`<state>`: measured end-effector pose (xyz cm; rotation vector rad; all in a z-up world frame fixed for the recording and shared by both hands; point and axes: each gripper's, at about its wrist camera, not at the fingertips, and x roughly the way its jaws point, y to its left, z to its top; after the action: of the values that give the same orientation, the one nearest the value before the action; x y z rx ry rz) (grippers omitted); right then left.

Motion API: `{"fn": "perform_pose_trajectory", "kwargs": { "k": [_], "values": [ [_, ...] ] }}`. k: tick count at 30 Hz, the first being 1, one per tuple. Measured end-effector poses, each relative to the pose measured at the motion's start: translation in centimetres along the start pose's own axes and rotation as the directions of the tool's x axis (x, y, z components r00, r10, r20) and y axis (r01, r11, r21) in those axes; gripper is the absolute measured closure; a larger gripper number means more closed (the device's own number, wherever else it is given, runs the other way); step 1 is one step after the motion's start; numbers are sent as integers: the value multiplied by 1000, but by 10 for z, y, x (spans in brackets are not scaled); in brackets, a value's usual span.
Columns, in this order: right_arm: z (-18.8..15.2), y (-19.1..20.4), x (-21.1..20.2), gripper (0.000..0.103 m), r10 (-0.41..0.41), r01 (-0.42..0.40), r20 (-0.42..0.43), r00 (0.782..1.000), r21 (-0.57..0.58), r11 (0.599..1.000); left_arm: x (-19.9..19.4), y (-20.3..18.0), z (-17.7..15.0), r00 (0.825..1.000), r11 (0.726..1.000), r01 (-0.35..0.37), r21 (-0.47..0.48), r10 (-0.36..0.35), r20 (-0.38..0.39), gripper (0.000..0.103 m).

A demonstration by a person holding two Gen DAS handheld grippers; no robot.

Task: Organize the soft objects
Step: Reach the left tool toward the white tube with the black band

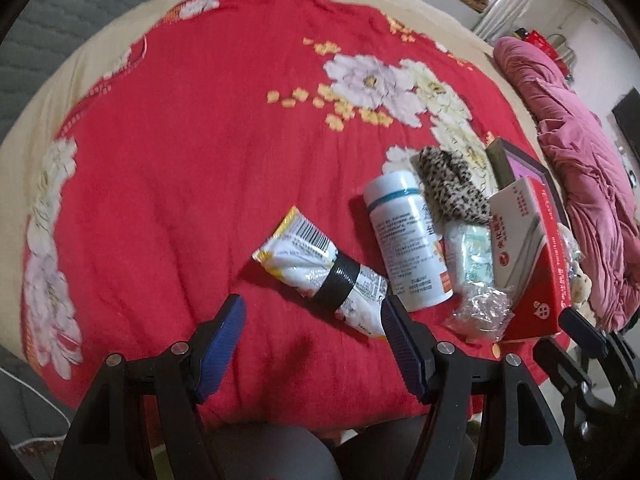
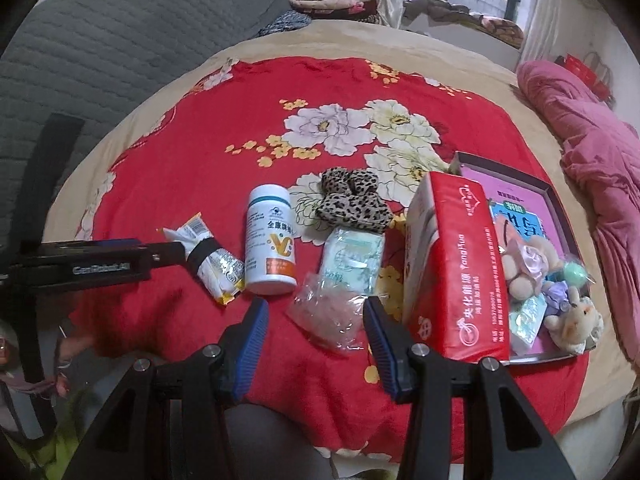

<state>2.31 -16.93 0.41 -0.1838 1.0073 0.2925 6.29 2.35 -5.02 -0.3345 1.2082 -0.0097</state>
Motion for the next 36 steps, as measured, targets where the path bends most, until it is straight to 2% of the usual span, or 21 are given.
{"fn": "perform_pose_trajectory", "kwargs": {
  "k": [10,36],
  "values": [
    [-2,-7,16,54,12,-11,-42,999,19,1000,21,-8,6,999,1000,16,-26,-17,-36,31],
    [-3,-10,40,54,18,-17,-78,997,14,1000,50,-13,21,998,999,-23,-39,20,-52,31]
  ]
}}
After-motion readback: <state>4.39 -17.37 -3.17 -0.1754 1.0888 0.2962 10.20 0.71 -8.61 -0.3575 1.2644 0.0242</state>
